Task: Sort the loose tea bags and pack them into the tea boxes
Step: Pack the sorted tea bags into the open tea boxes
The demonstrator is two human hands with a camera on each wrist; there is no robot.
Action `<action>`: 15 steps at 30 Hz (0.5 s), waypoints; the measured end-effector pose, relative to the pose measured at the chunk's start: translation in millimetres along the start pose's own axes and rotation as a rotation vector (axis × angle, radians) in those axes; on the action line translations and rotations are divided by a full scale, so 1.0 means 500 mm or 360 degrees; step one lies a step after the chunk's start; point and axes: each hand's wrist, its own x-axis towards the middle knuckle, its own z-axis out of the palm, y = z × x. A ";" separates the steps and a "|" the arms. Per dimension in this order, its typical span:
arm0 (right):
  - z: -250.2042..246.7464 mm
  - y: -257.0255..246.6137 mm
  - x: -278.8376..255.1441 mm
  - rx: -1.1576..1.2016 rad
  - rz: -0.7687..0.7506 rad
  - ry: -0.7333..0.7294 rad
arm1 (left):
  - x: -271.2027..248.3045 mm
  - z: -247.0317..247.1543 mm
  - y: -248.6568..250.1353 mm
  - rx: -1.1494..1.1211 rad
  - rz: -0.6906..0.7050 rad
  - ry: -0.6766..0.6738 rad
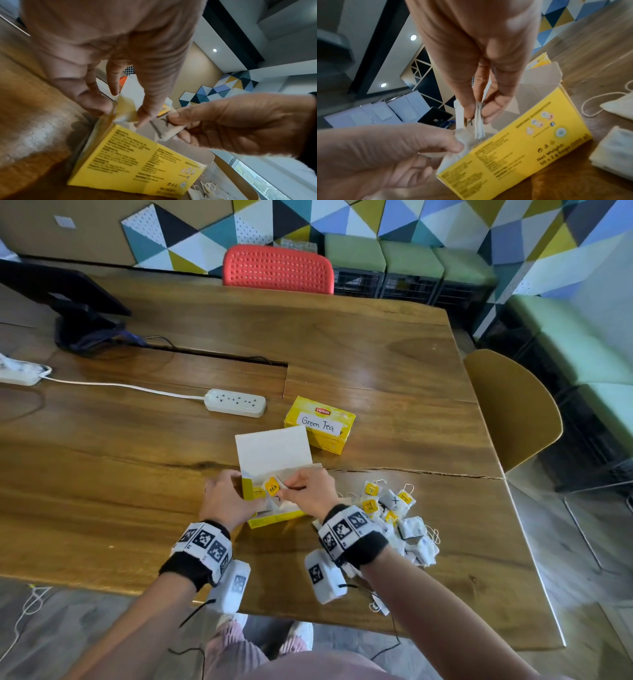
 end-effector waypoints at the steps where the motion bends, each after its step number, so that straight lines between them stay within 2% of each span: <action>1: 0.009 -0.004 0.007 -0.0056 0.0007 0.0011 | 0.003 0.006 -0.006 -0.0012 -0.0008 -0.0016; 9: 0.053 -0.017 0.033 -0.0267 0.0165 -0.0273 | 0.001 0.007 -0.012 -0.0346 -0.0128 -0.0013; 12: 0.080 -0.016 0.038 -0.0463 0.0199 -0.0278 | -0.001 0.005 -0.012 -0.0416 -0.0154 -0.0038; 15: 0.088 -0.017 0.035 -0.0744 0.0263 -0.0148 | 0.003 0.007 -0.016 -0.0442 -0.0165 -0.0049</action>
